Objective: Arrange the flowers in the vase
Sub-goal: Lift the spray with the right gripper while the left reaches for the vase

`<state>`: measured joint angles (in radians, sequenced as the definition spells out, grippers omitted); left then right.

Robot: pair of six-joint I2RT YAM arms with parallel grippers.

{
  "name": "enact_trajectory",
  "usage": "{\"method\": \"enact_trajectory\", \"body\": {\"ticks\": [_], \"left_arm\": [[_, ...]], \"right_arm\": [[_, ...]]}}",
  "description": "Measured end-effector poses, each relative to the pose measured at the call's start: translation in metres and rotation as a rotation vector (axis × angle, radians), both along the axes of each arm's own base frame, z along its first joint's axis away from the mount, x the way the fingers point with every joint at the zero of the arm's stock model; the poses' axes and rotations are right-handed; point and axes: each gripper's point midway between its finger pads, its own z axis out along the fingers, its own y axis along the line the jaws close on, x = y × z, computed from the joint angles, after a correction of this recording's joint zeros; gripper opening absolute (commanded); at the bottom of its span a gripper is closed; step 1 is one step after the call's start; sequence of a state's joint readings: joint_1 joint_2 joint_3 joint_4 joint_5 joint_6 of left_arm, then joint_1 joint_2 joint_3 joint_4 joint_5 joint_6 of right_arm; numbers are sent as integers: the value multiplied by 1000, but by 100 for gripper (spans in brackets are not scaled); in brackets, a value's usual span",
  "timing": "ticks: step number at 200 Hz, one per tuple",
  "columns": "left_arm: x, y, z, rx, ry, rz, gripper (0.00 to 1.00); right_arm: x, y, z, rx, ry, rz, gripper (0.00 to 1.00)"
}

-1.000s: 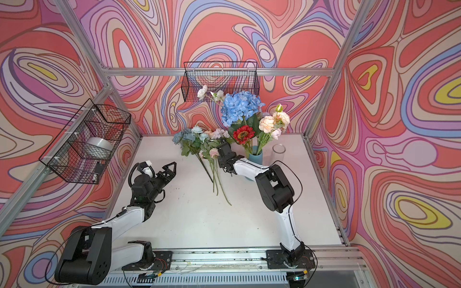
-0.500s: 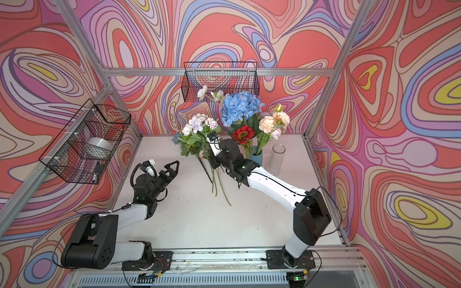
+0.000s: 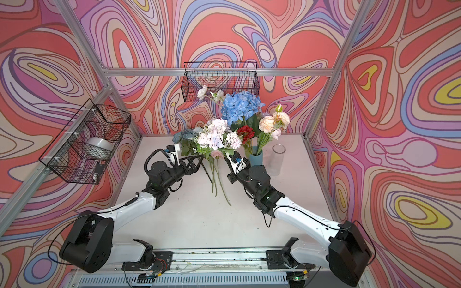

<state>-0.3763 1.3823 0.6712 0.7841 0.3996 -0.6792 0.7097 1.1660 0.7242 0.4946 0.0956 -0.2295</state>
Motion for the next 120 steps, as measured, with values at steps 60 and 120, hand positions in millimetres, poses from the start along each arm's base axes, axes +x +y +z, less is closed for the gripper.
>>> {"method": "enact_trajectory", "body": {"ticks": [60,120], "left_arm": [[1,-80,-34,110,-23,-230,100],[20,-123,-49,84,-39,-331,100]], "right_arm": [[-8,-74,43,152,-225,-168,0],[-35,-114,80,279,-396,-234,0]]}}
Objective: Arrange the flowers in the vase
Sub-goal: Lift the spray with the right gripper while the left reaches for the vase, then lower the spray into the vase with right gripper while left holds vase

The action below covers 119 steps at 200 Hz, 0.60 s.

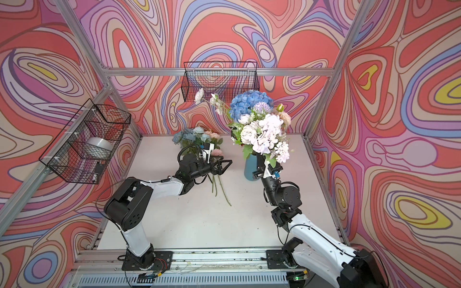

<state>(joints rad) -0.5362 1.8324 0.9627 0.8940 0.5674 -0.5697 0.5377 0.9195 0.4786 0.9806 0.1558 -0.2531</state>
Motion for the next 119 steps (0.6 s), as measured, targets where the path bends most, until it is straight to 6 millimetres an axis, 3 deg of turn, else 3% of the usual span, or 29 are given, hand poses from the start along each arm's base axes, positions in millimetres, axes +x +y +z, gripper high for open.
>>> {"method": "enact_trajectory", "body": {"ticks": [54,119], "left_arm": [[6,-16,11,-31,-21,-34,100],[5,-24,15,-44,-23,-60,100]], "right_arm": [[0,5,8,-25,-43,12,0],[64,-15,-23,-2,-33,-43,0]]}}
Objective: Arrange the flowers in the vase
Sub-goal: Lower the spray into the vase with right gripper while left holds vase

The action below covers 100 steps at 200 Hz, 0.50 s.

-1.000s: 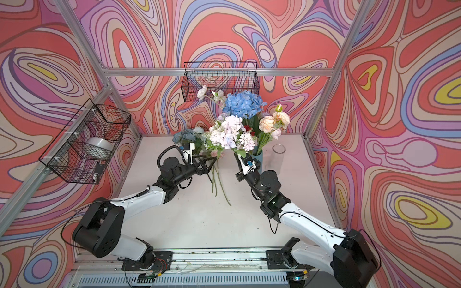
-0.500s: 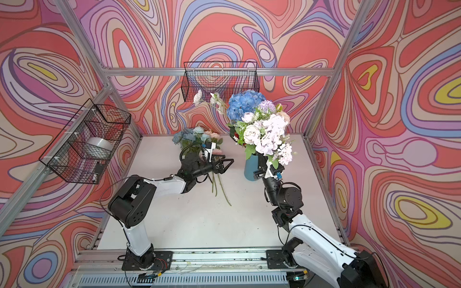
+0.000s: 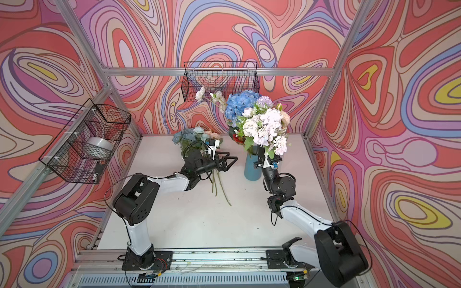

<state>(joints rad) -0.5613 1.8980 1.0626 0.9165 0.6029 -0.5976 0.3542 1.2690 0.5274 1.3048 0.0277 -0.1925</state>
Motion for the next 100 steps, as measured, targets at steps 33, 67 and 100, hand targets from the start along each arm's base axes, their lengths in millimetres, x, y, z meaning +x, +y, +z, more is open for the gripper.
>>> {"method": "enact_trajectory", "body": {"ticks": [33,67,100], "left_arm": [[0,-1,-2,2,4,-2,100],[6,-6,-5,2,4,-9,100],[13,-13,-7,0,3,-24,100]], "right_arm": [[21,2,-6,34,-1,55,0],[17,13,9,51,-54,135,0],[26,19,-1,37,-42,150,0]]}}
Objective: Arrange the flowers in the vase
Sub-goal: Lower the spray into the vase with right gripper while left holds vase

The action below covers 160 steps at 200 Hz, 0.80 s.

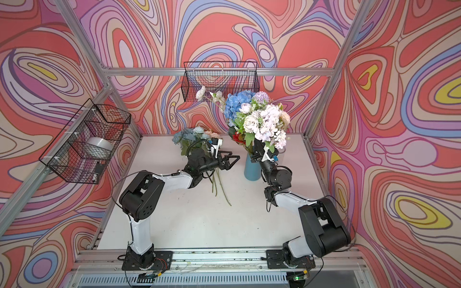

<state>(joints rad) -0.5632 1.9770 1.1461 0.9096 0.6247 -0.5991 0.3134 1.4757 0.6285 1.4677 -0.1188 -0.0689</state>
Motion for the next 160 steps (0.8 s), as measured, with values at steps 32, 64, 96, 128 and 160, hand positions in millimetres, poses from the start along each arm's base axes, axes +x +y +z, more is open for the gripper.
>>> {"method": "enact_trajectory", "body": {"ticks": [32,64,96,128,160], "left_arm": [[0,-2,1,0,-1,-10,100],[-3,-4,2,0,-2,-25,100],[-9,-11,-3,8,-1,-49,100],[-17,-21,-15,38,4,-72,100],[-17,-27,-23,63,-11,-76,100]], "right_arm": [[14,4,-14,-28,28,-12,0],[23,7,-18,-53,24,-31,0],[28,7,-25,-67,34,-51,0],[31,5,-33,-68,56,-66,0],[30,0,-56,-64,117,-76,0]]}}
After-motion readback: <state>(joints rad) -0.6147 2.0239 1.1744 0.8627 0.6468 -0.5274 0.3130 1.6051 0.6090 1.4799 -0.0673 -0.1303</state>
